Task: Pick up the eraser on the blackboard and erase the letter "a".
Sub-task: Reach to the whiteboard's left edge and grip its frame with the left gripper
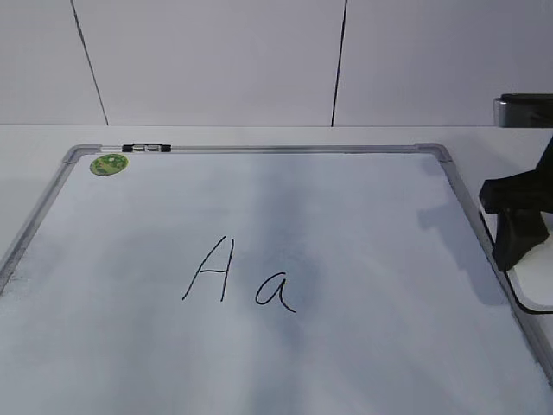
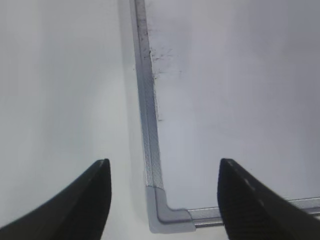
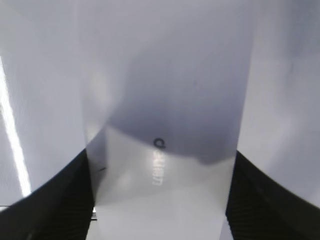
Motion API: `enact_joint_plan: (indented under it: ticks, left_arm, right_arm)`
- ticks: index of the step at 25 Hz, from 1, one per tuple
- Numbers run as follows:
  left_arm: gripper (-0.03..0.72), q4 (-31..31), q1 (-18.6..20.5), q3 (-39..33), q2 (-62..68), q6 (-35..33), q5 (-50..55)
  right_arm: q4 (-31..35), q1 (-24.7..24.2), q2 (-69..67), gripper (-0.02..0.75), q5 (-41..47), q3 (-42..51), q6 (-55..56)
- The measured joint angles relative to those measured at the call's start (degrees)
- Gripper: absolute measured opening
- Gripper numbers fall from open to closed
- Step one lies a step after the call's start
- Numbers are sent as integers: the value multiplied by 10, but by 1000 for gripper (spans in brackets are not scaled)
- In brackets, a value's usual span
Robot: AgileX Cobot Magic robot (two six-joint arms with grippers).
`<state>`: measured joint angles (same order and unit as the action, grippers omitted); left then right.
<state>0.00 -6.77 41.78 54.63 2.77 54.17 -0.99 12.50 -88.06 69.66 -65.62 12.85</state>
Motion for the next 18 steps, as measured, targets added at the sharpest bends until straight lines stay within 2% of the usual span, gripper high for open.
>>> enact_joint_plan:
  ticks: [9, 18]
  left_arm:
    - [497, 7, 0, 110, 189, 1, -11]
    - [494, 38, 0, 187, 298, 10, -21]
  right_arm:
    - [-21, 20, 0, 550, 0, 0, -1]
    - [-23, 20, 0, 550, 0, 0, -3]
